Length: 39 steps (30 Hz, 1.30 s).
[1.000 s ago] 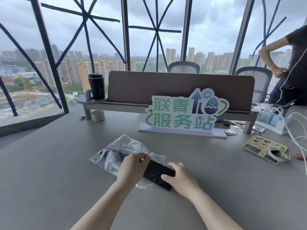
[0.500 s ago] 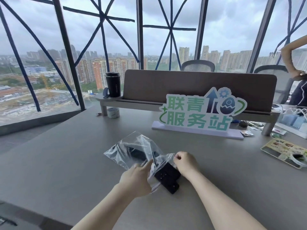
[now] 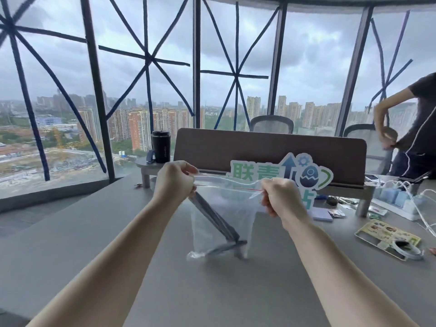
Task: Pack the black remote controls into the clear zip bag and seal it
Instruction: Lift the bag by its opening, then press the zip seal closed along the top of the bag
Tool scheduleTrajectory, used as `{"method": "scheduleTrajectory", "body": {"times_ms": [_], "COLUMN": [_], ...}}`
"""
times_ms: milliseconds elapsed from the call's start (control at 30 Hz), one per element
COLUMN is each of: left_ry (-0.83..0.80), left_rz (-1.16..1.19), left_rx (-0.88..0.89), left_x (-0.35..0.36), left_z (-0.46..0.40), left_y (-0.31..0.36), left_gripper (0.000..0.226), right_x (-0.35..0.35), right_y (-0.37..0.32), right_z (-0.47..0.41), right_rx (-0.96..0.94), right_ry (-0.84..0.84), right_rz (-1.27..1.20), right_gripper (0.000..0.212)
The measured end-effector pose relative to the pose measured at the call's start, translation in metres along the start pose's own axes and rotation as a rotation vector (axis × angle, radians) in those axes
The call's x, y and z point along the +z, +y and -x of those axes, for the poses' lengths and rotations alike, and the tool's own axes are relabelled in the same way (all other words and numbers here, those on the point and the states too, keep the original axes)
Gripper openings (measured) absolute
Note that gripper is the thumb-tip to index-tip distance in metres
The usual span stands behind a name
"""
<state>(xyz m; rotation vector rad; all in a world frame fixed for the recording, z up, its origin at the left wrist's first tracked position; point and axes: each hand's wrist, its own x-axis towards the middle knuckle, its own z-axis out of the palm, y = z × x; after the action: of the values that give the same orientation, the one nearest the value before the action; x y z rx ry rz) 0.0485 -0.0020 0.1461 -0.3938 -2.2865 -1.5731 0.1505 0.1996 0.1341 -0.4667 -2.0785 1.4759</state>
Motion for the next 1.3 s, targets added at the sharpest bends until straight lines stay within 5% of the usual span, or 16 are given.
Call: {"method": "scheduleTrajectory", "body": {"times_ms": [200, 367, 533, 667, 800, 967, 1100, 1300], "left_ry": [-0.121, -0.297, -0.220, -0.187, -0.275, -0.336, -0.151, -0.169], "left_rz": [0.126, 0.307, 0.363, 0.288, 0.292, 0.175, 0.160, 0.403], "left_rx": [-0.073, -0.087, -0.109, -0.063, -0.002, 0.078, 0.068, -0.084], "left_x": [-0.007, -0.007, -0.007, -0.009, -0.009, -0.006, -0.004, -0.003], "left_z": [-0.002, 0.016, 0.019, 0.018, 0.018, 0.021, 0.024, 0.031], "left_y": [0.025, 0.025, 0.013, 0.014, 0.014, -0.003, -0.017, 0.006], "left_gripper": [0.025, 0.021, 0.025, 0.018, 0.009, 0.039, 0.007, 0.003], "right_x": [-0.014, -0.017, -0.026, -0.039, -0.043, -0.036, -0.033, -0.039], "right_y": [-0.023, -0.019, -0.018, -0.016, -0.016, -0.017, -0.017, -0.018], "right_z": [0.009, 0.010, 0.010, 0.012, 0.011, 0.009, 0.010, 0.009], "right_rx": [-0.068, 0.168, 0.104, 0.108, 0.024, -0.018, -0.054, -0.140], "right_ry": [0.050, -0.074, -0.144, -0.295, -0.166, -0.030, 0.061, 0.299], "right_rz": [0.109, -0.454, -0.584, -0.396, -0.152, -0.161, -0.123, 0.144], "right_gripper": [0.017, 0.019, 0.003, 0.012, 0.006, 0.007, 0.012, 0.015]}}
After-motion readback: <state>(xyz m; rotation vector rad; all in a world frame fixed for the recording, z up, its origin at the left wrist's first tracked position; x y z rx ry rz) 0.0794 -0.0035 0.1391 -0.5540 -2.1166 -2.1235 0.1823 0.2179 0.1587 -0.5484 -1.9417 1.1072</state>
